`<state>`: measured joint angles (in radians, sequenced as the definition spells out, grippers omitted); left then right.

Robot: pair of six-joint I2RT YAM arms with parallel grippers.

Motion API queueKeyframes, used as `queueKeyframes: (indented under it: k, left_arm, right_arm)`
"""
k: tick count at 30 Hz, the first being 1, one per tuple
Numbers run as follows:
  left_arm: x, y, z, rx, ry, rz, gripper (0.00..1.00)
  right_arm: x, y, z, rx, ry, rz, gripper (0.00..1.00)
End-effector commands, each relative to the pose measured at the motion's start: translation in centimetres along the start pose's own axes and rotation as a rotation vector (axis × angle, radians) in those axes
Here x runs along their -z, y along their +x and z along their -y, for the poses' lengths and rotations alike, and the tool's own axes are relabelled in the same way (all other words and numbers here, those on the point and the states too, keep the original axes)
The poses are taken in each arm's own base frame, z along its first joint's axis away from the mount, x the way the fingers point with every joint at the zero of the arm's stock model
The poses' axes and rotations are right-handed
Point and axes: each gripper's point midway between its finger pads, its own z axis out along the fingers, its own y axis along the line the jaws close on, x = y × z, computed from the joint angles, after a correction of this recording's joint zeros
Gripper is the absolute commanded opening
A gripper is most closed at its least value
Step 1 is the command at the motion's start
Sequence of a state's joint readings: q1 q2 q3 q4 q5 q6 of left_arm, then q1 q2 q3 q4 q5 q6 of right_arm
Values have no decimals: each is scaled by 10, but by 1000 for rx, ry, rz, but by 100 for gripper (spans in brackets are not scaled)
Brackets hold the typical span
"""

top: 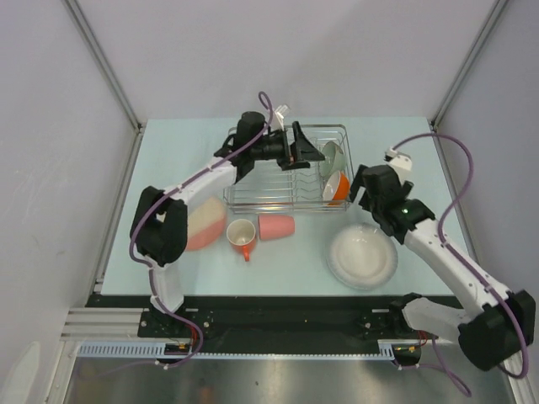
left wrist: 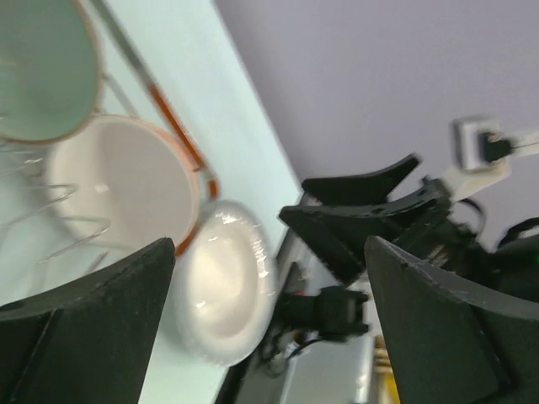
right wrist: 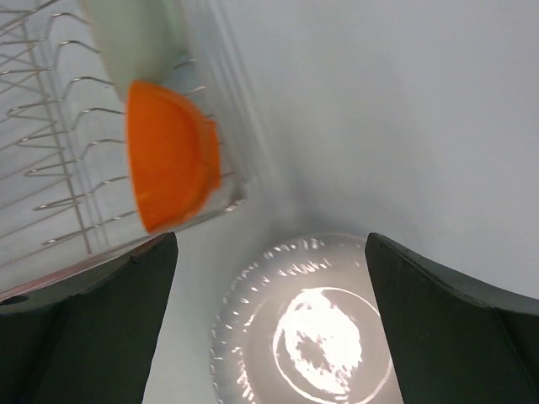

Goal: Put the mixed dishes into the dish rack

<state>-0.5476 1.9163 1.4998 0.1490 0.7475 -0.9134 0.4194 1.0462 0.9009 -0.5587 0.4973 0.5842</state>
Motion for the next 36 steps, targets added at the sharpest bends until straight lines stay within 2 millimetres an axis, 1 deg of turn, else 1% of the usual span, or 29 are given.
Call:
queueKeyframes:
  k: [1, 2, 3, 4, 5, 6, 7, 8, 9, 11, 12, 16, 21, 26, 33, 36]
  left_arm:
    - [59, -27, -13, -242, -174, -27, 100]
    - [76, -42, -22, -253, -220, 1, 100]
    - [87, -44, -32, -236, -262, -1, 100]
    - [97, -51, -38, -251, -286, 18, 100]
    - [106, -55, -46, -238, -311, 29, 100]
    - [121, -65, -56, -221, -334, 57, 99]
    - [128, -71, -60, -213, -343, 78, 100]
    - [139, -77, -72, -198, -365, 102, 100]
    - [144, -83, -74, -209, -372, 126, 100]
    - [153, -88, -87, -220, -422, 150, 100]
    - [154, -89, -89, -222, -427, 154, 100]
    - [150, -84, -104, -179, -437, 147, 99]
    - [144, -85, -117, -153, -440, 150, 100]
    - [142, -81, -128, -131, -451, 142, 100]
    - [141, -79, -127, -128, -439, 148, 99]
    - [141, -79, -127, -131, -438, 149, 100]
  right_arm:
    - [-7, -44, -57, 54, -69, 111, 100]
    - [-19, -36, -66, 90, -64, 83, 100]
    - [-24, -32, -75, 115, -74, 67, 98]
    - [-28, -31, -81, 127, -78, 60, 95]
    - [-29, -37, -90, 136, -88, 66, 88]
    - [-40, -26, -93, 169, -67, 40, 84]
    - [-43, -26, -96, 181, -65, 39, 77]
    - [-48, -23, -97, 205, -54, 34, 74]
    - [-54, -21, -100, 224, -39, 29, 72]
    - [-57, -14, -103, 270, -25, 16, 71]
    - [-61, -12, -103, 290, -3, 14, 71]
    - [-62, -4, -109, 363, 27, 24, 71]
    - [-65, -2, -106, 446, 103, 52, 69]
    - [-69, -1, -103, 514, 169, 66, 58]
    - [-76, 9, -93, 549, 226, 49, 55]
    - [-79, 11, -94, 553, 228, 46, 48]
